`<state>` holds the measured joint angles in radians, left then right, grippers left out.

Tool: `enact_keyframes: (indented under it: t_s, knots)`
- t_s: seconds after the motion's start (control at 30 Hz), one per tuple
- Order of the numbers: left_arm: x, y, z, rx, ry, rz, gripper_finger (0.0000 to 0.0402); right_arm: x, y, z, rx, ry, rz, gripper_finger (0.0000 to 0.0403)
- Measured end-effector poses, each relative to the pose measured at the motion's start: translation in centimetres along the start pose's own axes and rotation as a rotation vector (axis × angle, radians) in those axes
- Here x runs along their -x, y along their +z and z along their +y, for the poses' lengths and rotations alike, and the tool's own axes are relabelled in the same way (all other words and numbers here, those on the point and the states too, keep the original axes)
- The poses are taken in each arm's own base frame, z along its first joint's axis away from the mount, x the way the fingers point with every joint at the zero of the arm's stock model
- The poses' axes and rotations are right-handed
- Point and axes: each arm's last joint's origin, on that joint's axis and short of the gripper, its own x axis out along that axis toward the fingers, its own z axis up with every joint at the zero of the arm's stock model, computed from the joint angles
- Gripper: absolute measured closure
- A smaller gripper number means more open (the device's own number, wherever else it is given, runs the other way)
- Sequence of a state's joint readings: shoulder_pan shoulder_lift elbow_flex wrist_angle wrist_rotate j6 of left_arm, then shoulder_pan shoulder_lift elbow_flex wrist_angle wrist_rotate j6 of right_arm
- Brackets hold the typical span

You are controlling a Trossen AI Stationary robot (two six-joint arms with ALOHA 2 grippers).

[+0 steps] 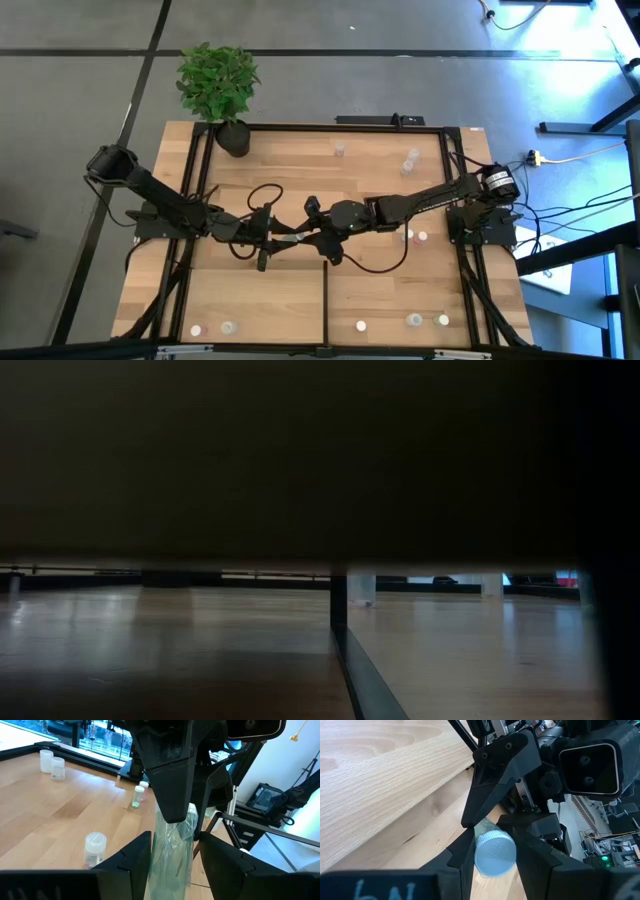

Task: Pick and place medicine bottles onto shelf by color
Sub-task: Put the top left green pill bottle on the shelf

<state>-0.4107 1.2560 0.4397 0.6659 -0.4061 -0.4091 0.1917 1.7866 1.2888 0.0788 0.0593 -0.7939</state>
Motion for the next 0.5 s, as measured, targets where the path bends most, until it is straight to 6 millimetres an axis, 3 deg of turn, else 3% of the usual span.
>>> enact_keyframes:
  t_s: [0.5]
  knots:
    - [0.02,0.05,0.14,-0.002,0.056,-0.024,0.0244,0.00,-0.06,-0.06,0.000,-0.006,0.006,0.0280]
